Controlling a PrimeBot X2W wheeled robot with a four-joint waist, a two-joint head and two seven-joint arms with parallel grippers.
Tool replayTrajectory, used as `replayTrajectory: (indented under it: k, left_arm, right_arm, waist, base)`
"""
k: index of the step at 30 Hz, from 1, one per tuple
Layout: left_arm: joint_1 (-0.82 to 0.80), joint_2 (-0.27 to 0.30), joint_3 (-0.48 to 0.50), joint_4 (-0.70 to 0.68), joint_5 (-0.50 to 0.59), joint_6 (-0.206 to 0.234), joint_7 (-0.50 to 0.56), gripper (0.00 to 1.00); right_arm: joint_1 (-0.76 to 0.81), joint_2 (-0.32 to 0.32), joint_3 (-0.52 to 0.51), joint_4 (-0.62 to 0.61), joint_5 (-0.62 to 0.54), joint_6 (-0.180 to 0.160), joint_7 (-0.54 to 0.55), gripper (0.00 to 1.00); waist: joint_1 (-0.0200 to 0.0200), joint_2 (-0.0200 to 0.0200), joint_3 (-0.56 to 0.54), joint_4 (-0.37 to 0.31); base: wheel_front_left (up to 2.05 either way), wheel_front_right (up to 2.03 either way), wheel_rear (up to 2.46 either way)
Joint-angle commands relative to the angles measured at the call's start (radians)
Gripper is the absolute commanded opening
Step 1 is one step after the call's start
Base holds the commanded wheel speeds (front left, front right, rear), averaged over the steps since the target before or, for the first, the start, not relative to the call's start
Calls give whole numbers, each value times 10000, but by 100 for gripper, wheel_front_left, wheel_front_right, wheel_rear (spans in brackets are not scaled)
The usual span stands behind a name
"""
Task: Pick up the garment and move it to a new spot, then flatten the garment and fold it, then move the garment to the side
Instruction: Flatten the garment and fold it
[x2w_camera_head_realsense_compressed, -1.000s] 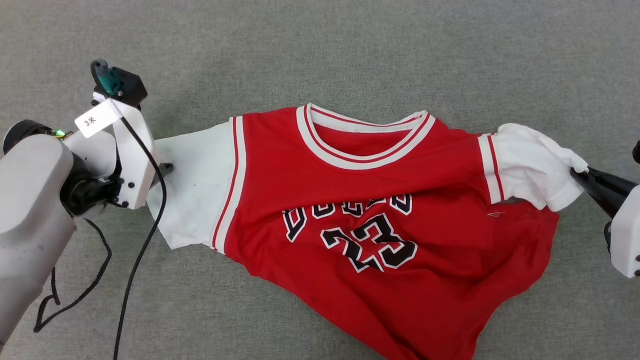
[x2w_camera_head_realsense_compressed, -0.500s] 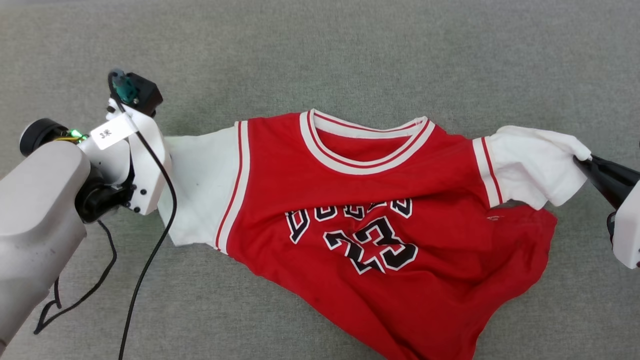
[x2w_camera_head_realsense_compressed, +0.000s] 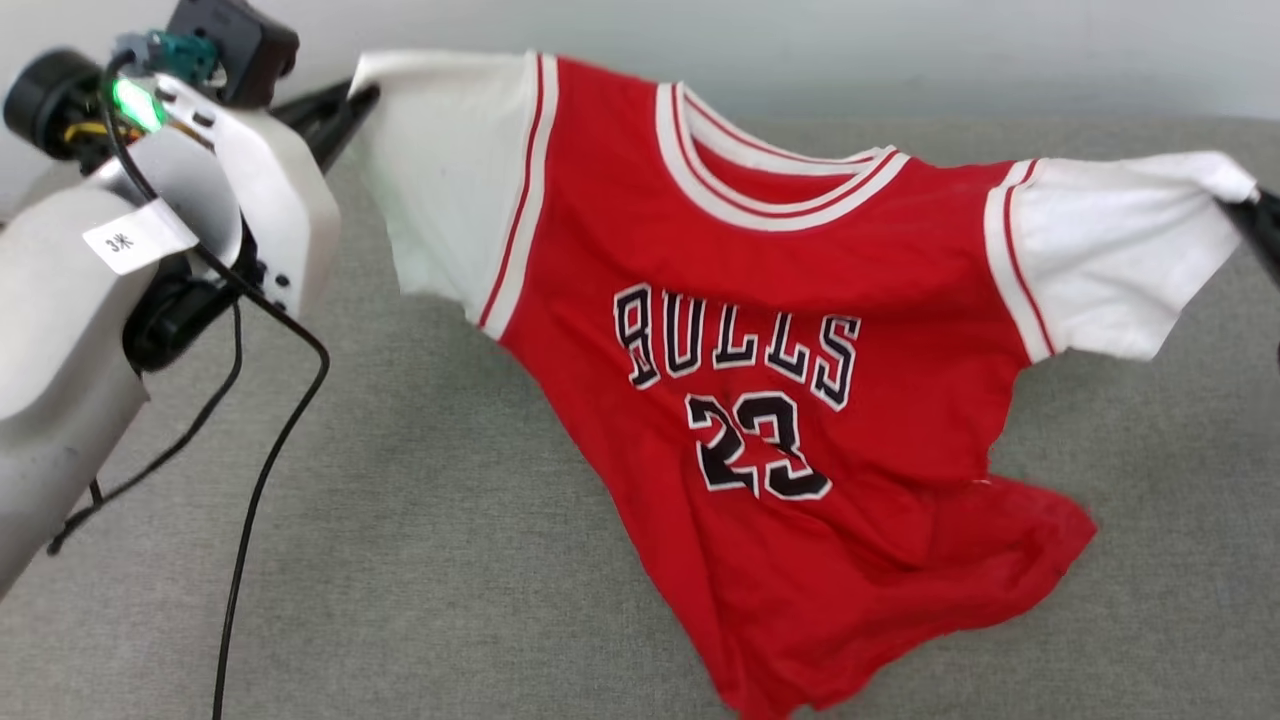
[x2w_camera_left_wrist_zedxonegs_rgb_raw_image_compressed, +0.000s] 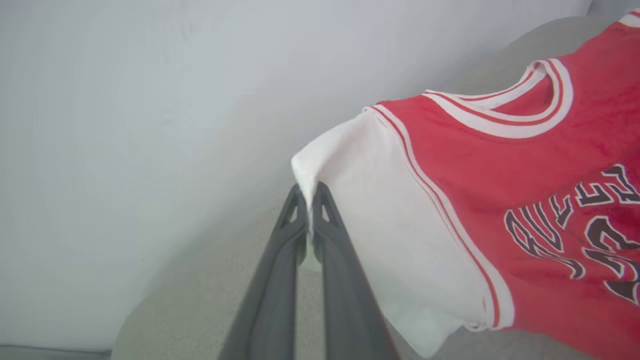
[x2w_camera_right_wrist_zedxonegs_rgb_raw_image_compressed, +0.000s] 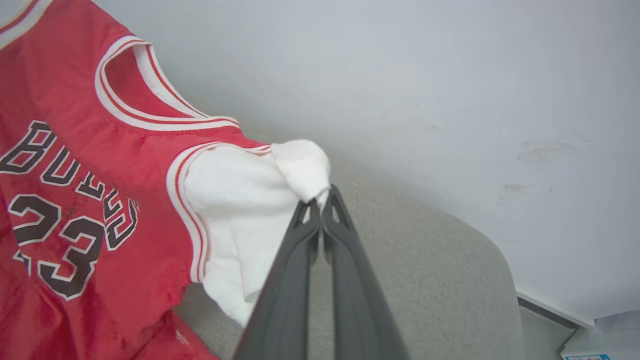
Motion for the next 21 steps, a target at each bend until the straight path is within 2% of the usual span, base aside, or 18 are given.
replayTrajectory:
  k: [1, 7, 13, 21]
  left_arm:
    - [-234, 39, 108, -185, 129, 107, -223, 0]
    - [-706, 215, 560, -1096, 294, 465, -747, 0]
    - [-1127, 372, 791, -1629, 481, 730, -815, 0]
    - [-2311, -66, 1011, -1277, 628, 731, -690, 0]
  right_arm:
    - [-277, -141, -58, -37, 13, -14, -88, 0]
    - [-1150, -373, 40, -74, 17, -14, -183, 0]
    - [-2094, -383, 40, 141, -27, -14, -208, 0]
    - [-4032, 8, 319, 889, -503, -14, -25, 0]
  waist:
    - [0, 0, -264, 90]
    - [0, 0, -621, 34]
    - [0, 0, -746, 30]
    - [0, 0, -26, -33]
  base:
    - [0, 0, 0]
    - [0, 0, 0]
    - [0, 0, 0]
    - [0, 0, 0]
